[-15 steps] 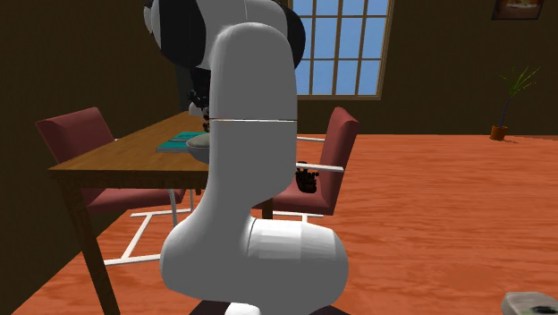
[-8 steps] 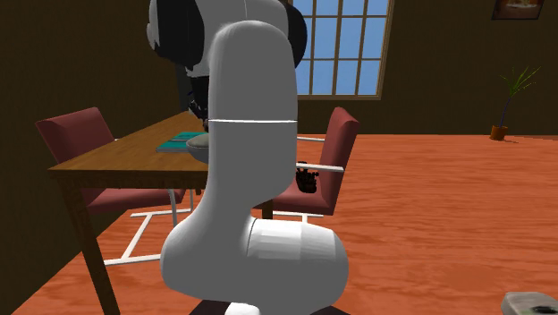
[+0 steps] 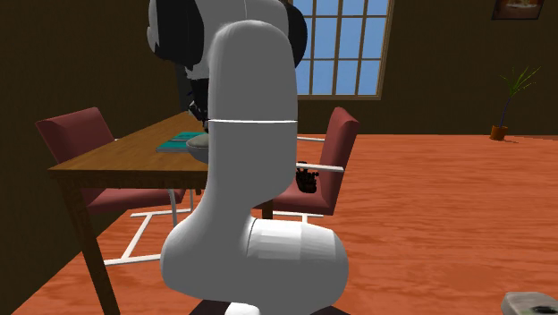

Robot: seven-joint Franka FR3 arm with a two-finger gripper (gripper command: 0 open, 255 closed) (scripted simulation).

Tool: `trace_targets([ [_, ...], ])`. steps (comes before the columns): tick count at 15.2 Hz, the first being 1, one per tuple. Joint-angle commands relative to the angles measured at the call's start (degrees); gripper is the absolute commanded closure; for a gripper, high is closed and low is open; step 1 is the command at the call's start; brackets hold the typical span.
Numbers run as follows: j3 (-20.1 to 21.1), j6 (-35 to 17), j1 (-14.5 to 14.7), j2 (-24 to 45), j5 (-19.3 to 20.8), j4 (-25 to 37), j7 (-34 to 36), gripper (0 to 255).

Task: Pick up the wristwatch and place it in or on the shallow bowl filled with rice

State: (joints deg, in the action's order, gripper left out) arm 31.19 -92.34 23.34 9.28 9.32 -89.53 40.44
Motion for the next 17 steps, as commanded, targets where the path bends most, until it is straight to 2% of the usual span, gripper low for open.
trace_targets([
  [1,0.0,0.0,0.0,0.0,0.0,0.0,0.0,0],
  [6,0.0,0.0,0.0,0.0,0.0,0.0,0.0,0],
  [10,0.5,8.3,1.6,2.7,1.4,10.6,0.5,0],
  [17,0.5,8.3,1.6,2.7,1.4,10.6,0.5,0],
])
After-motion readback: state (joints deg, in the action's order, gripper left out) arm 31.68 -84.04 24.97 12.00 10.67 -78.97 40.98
